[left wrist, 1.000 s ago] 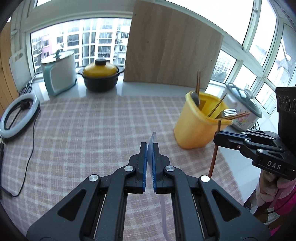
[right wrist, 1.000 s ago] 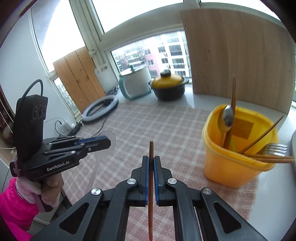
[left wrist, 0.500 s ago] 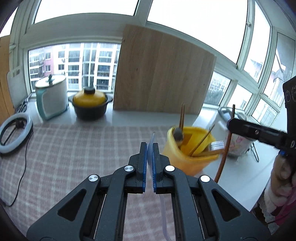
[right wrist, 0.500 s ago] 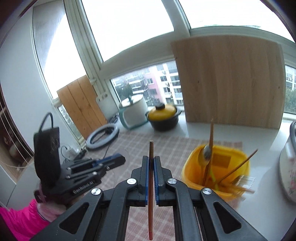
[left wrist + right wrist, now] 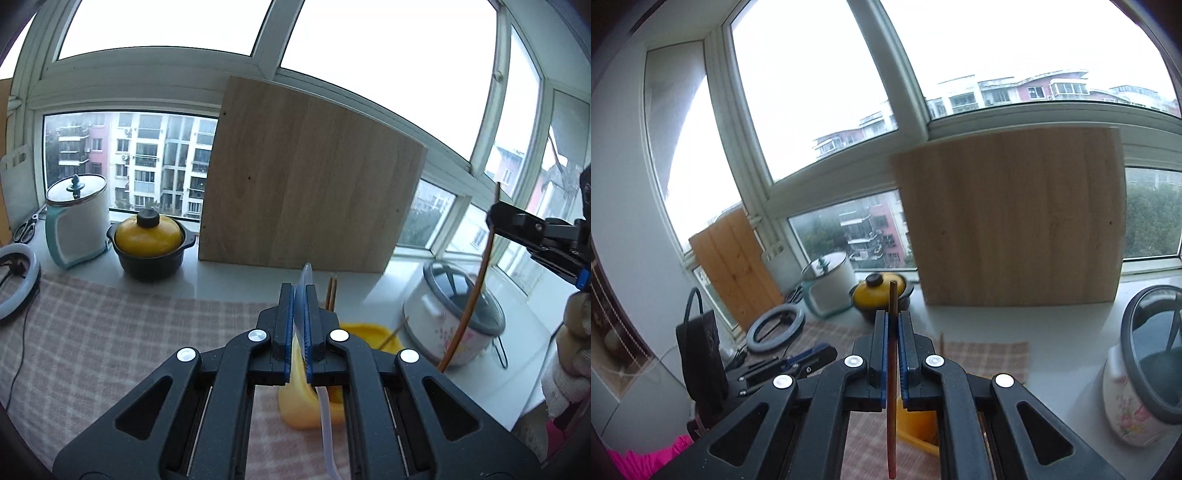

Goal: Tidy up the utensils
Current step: 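Lower the clear spoon into the container and open the left tool while the right tool releases the chopstick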

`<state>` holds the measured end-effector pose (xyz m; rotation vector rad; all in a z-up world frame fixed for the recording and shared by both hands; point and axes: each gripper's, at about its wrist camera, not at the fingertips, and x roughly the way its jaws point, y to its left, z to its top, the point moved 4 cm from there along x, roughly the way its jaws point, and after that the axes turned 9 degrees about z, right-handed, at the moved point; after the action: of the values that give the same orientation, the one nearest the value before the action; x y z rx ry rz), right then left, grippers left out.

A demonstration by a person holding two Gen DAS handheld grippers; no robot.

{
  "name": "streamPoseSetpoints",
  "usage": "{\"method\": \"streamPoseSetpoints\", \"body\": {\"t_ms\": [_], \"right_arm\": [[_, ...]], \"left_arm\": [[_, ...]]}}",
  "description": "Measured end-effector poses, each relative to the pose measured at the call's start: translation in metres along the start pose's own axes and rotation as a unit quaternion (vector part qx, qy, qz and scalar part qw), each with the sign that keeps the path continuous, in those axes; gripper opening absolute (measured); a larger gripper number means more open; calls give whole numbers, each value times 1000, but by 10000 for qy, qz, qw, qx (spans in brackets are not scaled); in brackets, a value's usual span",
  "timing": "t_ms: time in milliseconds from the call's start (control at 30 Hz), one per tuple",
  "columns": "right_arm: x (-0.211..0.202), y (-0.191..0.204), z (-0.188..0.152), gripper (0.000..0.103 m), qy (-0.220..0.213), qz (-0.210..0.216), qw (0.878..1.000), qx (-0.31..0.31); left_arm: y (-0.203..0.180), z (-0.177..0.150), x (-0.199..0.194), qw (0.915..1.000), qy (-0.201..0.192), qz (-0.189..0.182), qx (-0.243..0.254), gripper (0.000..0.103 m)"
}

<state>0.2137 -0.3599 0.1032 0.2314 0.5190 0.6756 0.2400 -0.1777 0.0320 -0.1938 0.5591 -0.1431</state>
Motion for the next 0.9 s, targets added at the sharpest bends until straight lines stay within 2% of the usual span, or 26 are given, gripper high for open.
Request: {"method": "streamPoseSetpoints", "body": {"t_ms": [400,700,900], "right_arm": [[30,-47,27,2,84,-363,9993,-99],[62,-70,15,2,410,-376,9983,-154],[77,-78,2,2,582,-350,9976,-101]], "left_arm": [[-31,11,56,9983,-369,436,73,2],[-37,-5,83,9955,-436,803,255,2],[-42,-13,86,9938,-535,861,462,2]]}}
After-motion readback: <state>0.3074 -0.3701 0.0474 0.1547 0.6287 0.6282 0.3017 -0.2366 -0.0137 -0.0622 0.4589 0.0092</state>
